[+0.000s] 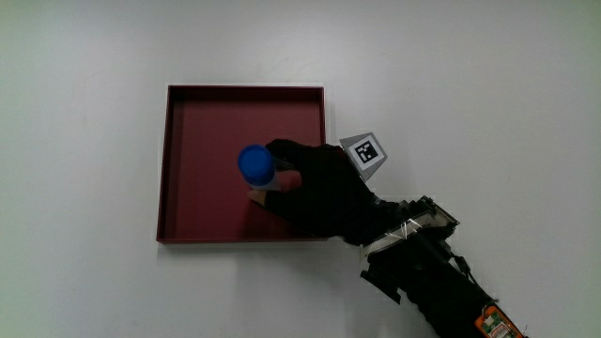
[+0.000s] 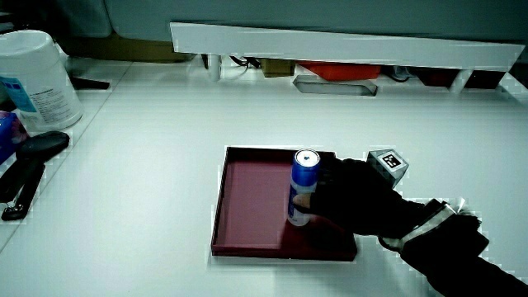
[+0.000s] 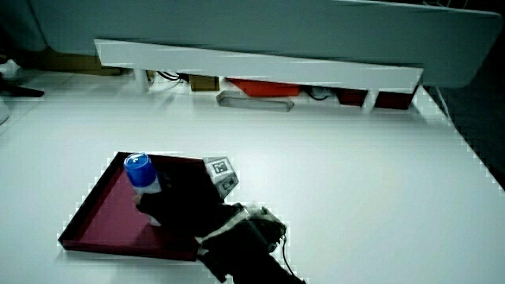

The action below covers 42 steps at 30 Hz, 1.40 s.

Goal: Place glue into plate

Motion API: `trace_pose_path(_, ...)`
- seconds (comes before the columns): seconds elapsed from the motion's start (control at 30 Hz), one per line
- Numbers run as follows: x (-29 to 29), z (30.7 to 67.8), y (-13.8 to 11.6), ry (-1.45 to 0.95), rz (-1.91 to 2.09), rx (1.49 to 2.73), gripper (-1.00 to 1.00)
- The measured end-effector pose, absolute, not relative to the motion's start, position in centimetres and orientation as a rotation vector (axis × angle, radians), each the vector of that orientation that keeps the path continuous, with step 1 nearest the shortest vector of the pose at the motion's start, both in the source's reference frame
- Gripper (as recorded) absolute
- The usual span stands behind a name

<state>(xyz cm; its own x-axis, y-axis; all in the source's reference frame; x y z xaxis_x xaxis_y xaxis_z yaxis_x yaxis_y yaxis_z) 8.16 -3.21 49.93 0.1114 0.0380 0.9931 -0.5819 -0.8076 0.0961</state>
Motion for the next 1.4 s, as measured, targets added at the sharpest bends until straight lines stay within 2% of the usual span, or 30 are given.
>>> trace_pose_path(0.4, 8.5, 51.2, -2.9, -0.476, 1.777, 1.871, 0.0)
trace_pose_path(0.93, 8.8, 51.8, -2.7, -0.473, 1.702, 1.805, -0.7)
trace_pose_path(1.13, 10.4, 50.9, -2.2, -0.443, 1.507, 1.755, -0.96)
trace_pose_path(1.17, 10.7, 49.6, -1.9, -0.407, 1.511, 1.737, -1.0)
trace_pose_path(1.2, 11.1, 49.3, -1.9, -0.428, 1.528, 1.712, -1.0)
trace_pose_path(1.37, 14.4, 49.3, -1.4, -0.406, 1.341, 1.832, -1.0)
trace_pose_path(1.4, 14.6, 48.1, -1.1, -0.427, 1.425, 1.781, -1.0)
